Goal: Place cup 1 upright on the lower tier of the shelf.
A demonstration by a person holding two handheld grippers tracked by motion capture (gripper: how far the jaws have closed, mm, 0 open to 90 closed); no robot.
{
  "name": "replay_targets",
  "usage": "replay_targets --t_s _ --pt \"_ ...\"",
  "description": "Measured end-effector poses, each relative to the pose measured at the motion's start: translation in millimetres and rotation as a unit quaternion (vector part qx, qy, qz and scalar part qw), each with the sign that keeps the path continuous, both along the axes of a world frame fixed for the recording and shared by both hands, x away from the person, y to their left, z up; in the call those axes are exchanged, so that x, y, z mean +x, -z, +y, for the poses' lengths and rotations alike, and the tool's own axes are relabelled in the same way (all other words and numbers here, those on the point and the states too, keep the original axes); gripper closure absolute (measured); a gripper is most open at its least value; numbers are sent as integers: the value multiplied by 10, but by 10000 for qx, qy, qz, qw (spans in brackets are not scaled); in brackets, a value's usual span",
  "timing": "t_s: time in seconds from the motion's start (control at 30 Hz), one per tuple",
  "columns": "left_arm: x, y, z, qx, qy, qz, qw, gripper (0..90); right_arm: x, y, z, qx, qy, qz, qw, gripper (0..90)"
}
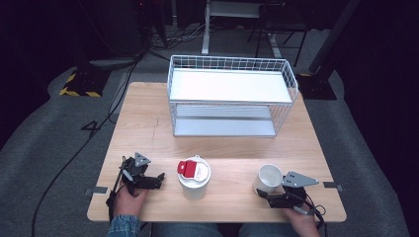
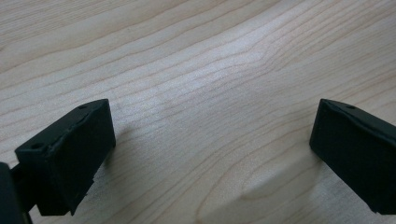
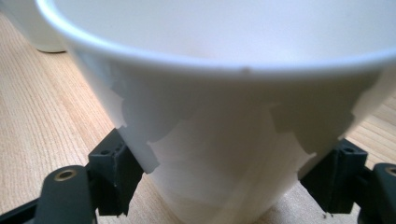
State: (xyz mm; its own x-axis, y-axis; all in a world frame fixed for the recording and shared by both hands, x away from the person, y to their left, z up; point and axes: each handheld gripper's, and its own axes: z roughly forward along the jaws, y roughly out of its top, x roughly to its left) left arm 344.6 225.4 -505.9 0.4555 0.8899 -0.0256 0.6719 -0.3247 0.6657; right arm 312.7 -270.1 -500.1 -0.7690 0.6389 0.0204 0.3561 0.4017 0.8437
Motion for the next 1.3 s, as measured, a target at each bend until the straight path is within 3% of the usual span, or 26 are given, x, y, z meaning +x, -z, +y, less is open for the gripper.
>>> replay_targets --t_s 0.37,0.67,0.97,1.3 --pt "0 0 0 0 -1 -1 10000 6 17 -96 -36 121 104 18 9999 233" --pt "0 0 0 2 0 -1 10000 6 161 -313 -14 82 214 -23 9997 233" --pt "-6 0 -1 1 -18 -7 10000 8 310 -491 110 -74 159 -124 9998 233" --pt "-17 0 -7 7 -89 -9 10000 8 530 -614 280 -81 97 -94 9999 232"
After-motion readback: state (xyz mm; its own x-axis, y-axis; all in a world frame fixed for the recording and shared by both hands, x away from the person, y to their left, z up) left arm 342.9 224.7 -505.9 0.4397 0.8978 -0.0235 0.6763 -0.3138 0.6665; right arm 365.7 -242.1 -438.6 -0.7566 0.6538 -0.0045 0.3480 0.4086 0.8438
